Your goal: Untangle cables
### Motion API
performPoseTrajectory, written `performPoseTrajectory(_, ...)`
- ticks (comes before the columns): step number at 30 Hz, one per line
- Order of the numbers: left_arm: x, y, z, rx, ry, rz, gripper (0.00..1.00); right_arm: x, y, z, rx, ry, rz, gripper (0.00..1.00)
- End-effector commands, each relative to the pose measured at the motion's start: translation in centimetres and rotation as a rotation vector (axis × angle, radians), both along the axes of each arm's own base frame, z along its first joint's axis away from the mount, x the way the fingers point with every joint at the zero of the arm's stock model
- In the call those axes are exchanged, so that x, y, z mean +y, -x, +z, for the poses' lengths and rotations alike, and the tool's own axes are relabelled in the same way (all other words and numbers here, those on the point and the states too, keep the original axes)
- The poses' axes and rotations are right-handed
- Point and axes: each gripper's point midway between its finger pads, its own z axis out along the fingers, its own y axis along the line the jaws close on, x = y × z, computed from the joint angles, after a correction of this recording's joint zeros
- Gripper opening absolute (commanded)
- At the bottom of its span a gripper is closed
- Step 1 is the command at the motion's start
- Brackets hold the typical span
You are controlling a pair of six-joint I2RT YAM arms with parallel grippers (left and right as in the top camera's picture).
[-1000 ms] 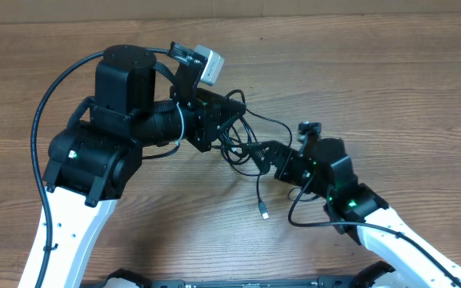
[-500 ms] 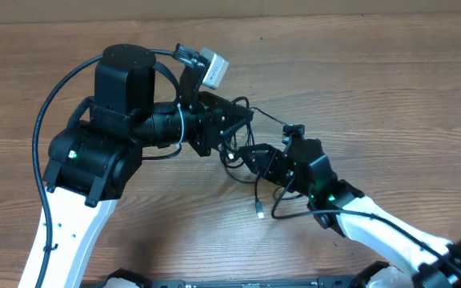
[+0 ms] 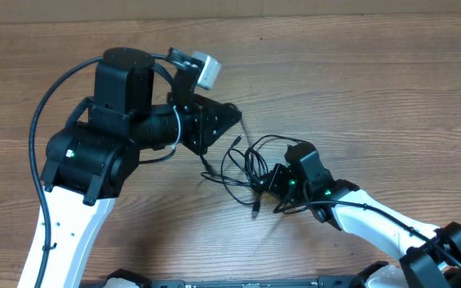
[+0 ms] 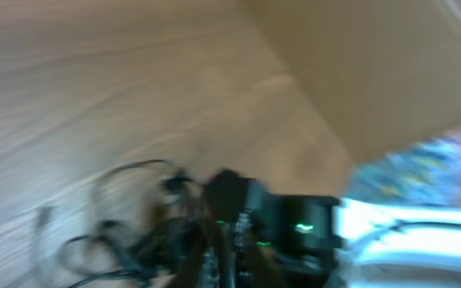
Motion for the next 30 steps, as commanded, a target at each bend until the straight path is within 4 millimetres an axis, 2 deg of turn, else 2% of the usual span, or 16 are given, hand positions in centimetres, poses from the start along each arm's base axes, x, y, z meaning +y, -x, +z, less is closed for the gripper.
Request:
performPoseTrajectory(1, 4.0, -2.8, -1.8, -0.041, -0.19, 0.232, 0.32, 0.9, 0.1, 2.4, -0.083, -0.061, 0.118, 0.04)
performPoseTrajectory(2, 4.8, -3.0, -2.6, -0.016, -0.226, 0.272, 0.39, 1.1, 0.1, 3.0, -0.094, -0.081, 0.13, 0.04)
performPoseTrajectory(7, 7.0, -3.4, -6.6, 0.146, -0.348, 0.409, 0.58, 1.4, -0.2, 6.5, -0.183, -0.136, 0.138, 0.04)
performPoseTrajectory(9, 7.7, -3.5, -8.4, 0.236, -0.385, 0.466, 0.76, 1.5, -0.2, 7.5, -0.203, -0.149, 0.136, 0.04)
performPoseTrajectory(11, 7.7, -3.6, -10.2, 0.324, -0.407, 0.489, 0.81, 1.5, -0.1, 8.2, -0.21, -0.158, 0.135, 0.04)
performPoseTrajectory(12, 7.2, -3.8, -12.0, 0.412, -0.416, 0.493, 0.82, 1.6, -0.1, 8.7, -0.216, -0.17, 0.139, 0.04)
performPoseTrajectory(19, 3.4, -3.7, -16.3, 0.644, -0.354, 0.337, 0.79, 1.6, -0.1, 8.7, -0.171, -0.196, 0.089, 0.04)
performPoseTrajectory(25, 2.1, -3.3, -20.7, 0.786, -0.433, 0.305, 0.64, 3.6, -0.3, 11.7, -0.315, -0.291, 0.223, 0.04)
performPoseTrajectory(30, 1.3, -3.0, -23.7, 0.841, -0.505, 0.281, 0.59, 3.7, -0.6, 12.2, -0.337, -0.301, 0.224, 0.04)
